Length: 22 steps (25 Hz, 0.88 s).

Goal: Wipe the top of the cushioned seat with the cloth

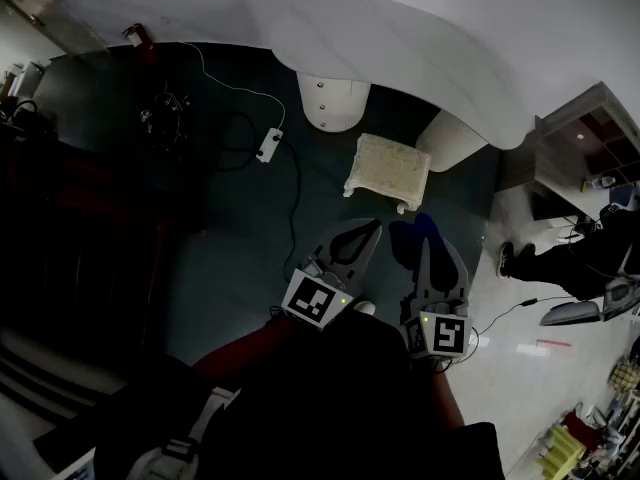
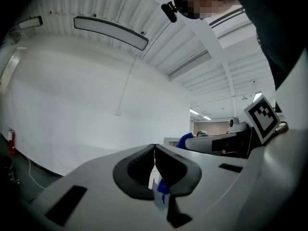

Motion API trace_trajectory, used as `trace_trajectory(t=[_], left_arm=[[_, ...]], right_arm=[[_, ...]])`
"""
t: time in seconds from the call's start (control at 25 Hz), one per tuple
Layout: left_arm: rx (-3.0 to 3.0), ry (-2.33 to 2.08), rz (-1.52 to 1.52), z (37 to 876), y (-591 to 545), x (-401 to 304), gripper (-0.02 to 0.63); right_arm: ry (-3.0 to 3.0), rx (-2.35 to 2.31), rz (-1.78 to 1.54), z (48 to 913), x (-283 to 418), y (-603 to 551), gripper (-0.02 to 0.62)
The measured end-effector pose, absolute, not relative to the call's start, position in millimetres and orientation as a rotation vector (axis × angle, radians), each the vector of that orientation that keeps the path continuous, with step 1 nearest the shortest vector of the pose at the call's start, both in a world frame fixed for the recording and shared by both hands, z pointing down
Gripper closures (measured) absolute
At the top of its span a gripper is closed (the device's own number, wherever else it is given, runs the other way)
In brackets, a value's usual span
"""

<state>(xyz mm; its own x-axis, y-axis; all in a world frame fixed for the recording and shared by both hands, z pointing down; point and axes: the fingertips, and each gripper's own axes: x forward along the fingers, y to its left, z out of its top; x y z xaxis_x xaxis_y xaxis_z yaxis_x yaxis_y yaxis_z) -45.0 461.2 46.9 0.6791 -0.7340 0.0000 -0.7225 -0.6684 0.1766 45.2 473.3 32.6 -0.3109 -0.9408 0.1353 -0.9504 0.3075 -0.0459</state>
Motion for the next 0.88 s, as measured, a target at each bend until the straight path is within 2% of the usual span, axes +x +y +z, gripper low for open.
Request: trace_trajectory(t=[0.28,0.52,0.88], left_arm=[[2.753,-1.173,-0.106,45,440,-63,0.591],[2.710,-1.188,-0.115,52,421,-84,0.591],[2.708,-1.198,-0.094,67,392,-95,0.591]], right_arm=[[-2.454,1.830,0.178,34,24,453,0.525],[-2.471,1.982,0.285,34,38,446,0.523],[-2.370,1.976,0.312,56,53,425,0.523]])
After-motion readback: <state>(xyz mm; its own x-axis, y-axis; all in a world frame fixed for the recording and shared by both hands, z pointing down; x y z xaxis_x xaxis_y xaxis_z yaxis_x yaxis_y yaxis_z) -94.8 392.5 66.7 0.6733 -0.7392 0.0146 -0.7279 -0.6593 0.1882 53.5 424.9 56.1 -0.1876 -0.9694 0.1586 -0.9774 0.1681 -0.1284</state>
